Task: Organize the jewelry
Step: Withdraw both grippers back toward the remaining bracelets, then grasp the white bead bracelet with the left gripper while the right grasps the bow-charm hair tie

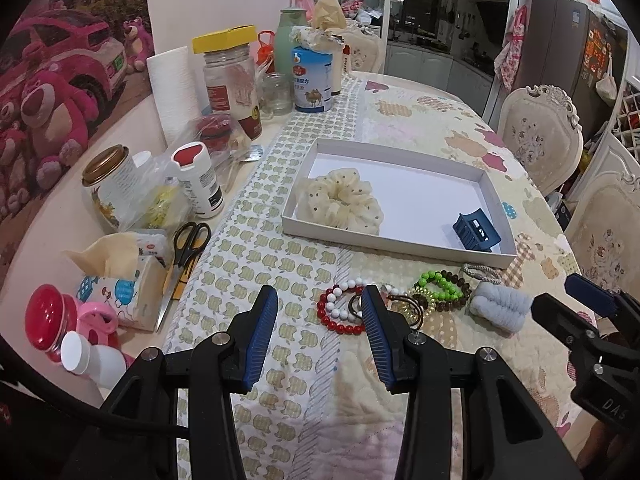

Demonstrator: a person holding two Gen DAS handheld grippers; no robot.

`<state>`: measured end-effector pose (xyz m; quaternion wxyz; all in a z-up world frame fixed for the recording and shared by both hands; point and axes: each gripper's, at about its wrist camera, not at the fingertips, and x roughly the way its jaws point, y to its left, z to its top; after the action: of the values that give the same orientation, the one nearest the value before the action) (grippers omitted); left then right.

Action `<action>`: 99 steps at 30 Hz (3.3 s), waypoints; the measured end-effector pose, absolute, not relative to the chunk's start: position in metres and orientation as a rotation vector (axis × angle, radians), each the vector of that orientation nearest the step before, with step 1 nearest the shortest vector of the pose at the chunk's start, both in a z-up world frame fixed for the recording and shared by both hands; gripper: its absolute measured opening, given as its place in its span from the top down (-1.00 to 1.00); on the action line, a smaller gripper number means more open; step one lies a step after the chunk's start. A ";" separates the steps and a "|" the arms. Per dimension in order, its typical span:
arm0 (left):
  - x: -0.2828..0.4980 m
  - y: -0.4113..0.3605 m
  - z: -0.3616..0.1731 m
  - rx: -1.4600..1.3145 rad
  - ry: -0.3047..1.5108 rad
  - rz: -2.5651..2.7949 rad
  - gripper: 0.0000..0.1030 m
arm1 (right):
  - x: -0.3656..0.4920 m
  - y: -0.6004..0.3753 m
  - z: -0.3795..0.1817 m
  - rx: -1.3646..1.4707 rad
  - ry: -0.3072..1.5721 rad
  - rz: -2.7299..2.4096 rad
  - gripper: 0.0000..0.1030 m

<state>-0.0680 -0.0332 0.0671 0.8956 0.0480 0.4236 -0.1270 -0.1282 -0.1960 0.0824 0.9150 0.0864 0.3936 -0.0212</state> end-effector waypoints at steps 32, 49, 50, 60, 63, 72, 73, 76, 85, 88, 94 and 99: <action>-0.039 -0.021 0.014 -0.009 1.086 -0.299 0.35 | -0.124 -0.219 0.037 0.184 0.912 0.015 -0.34; -0.014 0.020 -0.010 -0.070 1.144 -0.155 0.35 | -0.012 -0.141 -0.022 0.013 1.045 0.321 0.08; -0.013 0.022 -0.011 -0.076 1.147 -0.151 0.35 | -0.009 -0.140 -0.024 0.006 1.051 0.330 0.08; -0.001 0.017 -0.016 -0.087 1.163 -0.164 0.35 | 0.006 -0.128 -0.040 -0.051 1.074 0.369 0.25; 0.002 0.013 -0.017 -0.082 1.165 -0.182 0.35 | 0.005 -0.134 -0.037 -0.015 1.065 0.374 0.74; 0.006 0.000 -0.017 -0.058 1.166 -0.222 0.35 | -0.008 -0.163 -0.016 0.127 1.030 0.363 0.81; 0.006 -0.002 -0.016 -0.055 1.164 -0.230 0.35 | -0.011 -0.168 -0.012 0.150 1.023 0.361 0.81; 0.008 -0.011 -0.016 -0.048 1.159 -0.280 0.35 | -0.022 -0.179 0.004 0.167 0.983 0.342 0.81; 0.019 -0.053 -0.025 0.055 1.166 -0.456 0.35 | -0.045 -0.224 0.055 0.220 0.864 0.249 0.84; 0.023 -0.067 -0.033 0.119 1.178 -0.470 0.35 | -0.050 -0.238 0.066 0.238 0.839 0.217 0.85; 0.030 -0.081 -0.050 0.188 1.205 -0.485 0.93 | -0.055 -0.258 0.073 0.262 0.819 0.182 0.85; 0.026 -0.080 -0.045 0.170 1.184 -0.502 1.00 | -0.054 -0.263 0.064 0.276 0.836 0.183 0.85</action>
<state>0.0262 -0.0799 -0.0453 0.7969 0.0790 0.5515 -0.2336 -0.0542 -0.2632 0.0636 0.9006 0.1333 0.4041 0.0884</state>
